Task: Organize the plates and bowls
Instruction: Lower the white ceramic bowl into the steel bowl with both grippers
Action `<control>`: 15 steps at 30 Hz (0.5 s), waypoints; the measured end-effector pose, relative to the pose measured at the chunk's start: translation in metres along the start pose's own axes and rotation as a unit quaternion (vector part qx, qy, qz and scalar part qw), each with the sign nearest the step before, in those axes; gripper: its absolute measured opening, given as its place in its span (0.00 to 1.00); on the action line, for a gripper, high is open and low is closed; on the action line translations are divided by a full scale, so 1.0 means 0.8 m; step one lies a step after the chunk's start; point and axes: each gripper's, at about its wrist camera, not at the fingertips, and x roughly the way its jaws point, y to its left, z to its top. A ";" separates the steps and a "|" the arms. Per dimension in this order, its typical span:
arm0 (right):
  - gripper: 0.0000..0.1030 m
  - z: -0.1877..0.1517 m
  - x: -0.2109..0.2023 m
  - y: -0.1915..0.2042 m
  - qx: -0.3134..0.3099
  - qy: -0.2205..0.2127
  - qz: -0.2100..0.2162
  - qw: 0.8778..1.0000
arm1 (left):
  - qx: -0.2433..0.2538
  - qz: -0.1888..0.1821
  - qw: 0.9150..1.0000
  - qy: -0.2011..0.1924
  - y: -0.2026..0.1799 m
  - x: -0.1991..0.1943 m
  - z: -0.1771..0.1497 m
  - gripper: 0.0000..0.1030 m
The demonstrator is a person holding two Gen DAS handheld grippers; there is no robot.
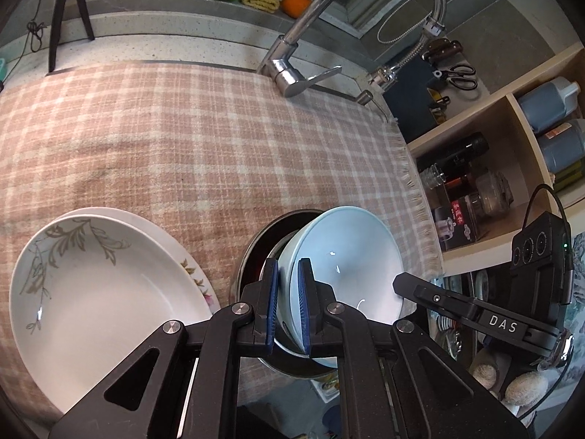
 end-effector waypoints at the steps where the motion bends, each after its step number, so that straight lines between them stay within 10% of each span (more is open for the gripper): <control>1: 0.06 0.000 0.001 -0.001 0.000 0.001 -0.001 1.000 | 0.000 0.001 1.000 0.003 0.001 0.003 -0.001 0.08; 15: 0.06 -0.005 0.021 -0.012 0.008 0.017 -0.005 1.000 | -0.002 0.008 1.000 0.019 0.008 0.018 -0.007 0.08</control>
